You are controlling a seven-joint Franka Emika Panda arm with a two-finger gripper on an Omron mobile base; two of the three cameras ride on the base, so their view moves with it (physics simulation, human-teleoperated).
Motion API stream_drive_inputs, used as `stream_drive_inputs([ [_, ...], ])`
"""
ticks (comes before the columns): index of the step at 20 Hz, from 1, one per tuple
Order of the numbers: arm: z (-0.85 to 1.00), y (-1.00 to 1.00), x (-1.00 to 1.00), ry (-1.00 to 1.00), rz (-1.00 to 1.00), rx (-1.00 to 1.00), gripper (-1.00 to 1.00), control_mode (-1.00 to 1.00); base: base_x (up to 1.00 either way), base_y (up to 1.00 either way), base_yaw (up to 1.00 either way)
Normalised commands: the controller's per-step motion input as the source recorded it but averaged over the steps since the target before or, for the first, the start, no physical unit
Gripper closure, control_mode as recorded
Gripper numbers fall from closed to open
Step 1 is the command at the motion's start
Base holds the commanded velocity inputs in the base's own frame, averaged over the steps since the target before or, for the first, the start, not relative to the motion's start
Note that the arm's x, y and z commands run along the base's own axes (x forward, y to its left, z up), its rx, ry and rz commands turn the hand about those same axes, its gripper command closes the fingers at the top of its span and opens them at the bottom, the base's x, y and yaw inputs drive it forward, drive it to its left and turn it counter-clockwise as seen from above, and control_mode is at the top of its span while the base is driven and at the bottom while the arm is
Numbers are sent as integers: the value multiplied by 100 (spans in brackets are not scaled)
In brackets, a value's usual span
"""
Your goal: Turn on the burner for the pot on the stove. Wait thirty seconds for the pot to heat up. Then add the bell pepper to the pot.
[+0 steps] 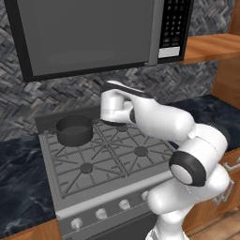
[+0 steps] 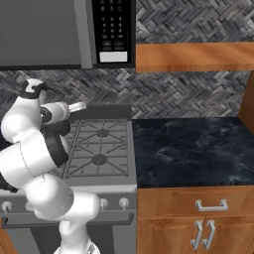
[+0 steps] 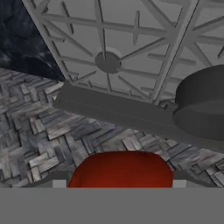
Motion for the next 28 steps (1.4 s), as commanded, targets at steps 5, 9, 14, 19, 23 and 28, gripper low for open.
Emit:
stream_drive_inputs([
  [5, -1, 81, -3, 4, 7, 0, 100, -100, 0, 0, 0],
  [9, 3, 75, -1, 0, 7, 0, 100, -100, 0, 0, 0],
  [14, 5, 66, -13, 0, 6, 1, 100, -100, 0, 0, 0],
  [19, -1, 47, -25, -3, 4, 2, 100, -100, 0, 0, 0],
  [23, -10, 25, 0, 0, 1, 0, 100, -100, 0, 0, 0],
  [28, -12, 6, 7, -2, 2, 0, 100, -100, 0, 0, 0],
])
